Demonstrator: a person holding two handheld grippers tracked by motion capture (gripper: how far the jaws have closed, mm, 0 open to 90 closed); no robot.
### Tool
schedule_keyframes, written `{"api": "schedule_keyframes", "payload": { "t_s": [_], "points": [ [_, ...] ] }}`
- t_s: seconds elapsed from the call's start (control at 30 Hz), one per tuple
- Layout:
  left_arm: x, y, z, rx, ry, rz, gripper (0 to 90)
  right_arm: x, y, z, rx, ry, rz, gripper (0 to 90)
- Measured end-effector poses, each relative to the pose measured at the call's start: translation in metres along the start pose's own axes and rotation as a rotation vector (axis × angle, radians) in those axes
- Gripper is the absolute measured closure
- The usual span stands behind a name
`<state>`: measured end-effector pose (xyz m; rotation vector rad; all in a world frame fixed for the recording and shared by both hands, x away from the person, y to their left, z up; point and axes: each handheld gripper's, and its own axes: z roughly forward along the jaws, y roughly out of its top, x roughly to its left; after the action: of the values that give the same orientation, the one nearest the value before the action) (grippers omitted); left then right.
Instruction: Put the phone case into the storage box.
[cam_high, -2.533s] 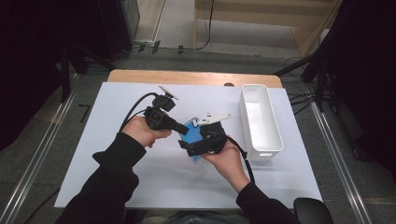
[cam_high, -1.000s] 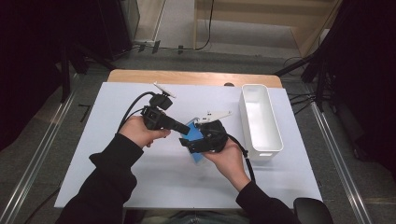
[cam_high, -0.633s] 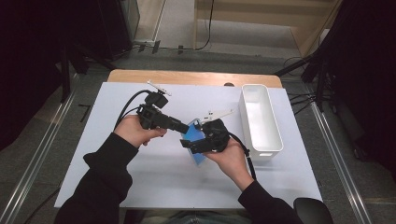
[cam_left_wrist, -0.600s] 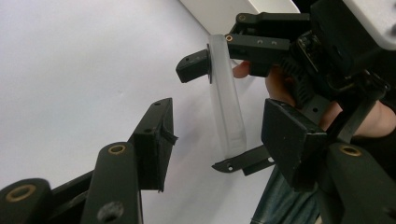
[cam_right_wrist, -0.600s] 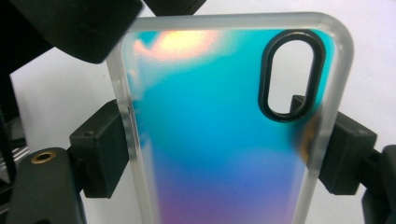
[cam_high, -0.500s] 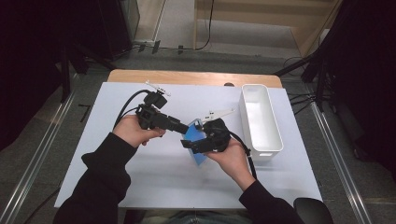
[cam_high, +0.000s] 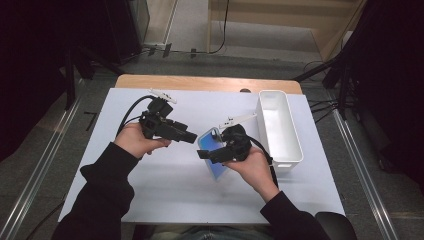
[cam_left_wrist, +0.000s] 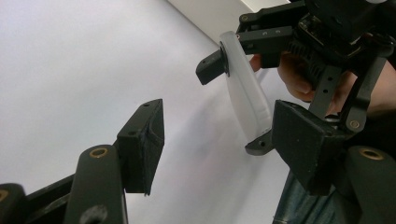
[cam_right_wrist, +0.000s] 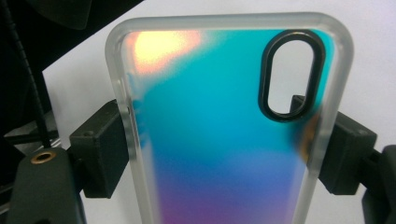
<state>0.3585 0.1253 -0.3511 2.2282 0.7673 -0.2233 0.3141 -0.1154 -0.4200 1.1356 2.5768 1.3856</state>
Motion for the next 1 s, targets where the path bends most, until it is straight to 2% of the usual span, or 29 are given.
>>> {"api": "schedule_keyframes", "payload": {
  "t_s": [0.3,0.6,0.77,1.0],
  "points": [
    [0.004,-0.009,-0.002,-0.015,0.017,0.039,34.9,-0.003,0.0,-0.004,0.017,0.041,0.007,16.0],
    [0.003,-0.017,-0.003,-0.033,0.035,0.115,34.8,-0.004,0.0,-0.008,0.031,0.064,-0.004,16.0],
    [0.003,-0.021,-0.002,-0.048,0.036,0.118,34.8,-0.005,0.001,-0.011,0.028,0.075,-0.01,16.0],
    [0.003,-0.03,-0.001,-0.075,0.055,0.15,34.8,-0.005,0.001,-0.015,0.033,0.087,-0.01,16.0]
  ]
}}
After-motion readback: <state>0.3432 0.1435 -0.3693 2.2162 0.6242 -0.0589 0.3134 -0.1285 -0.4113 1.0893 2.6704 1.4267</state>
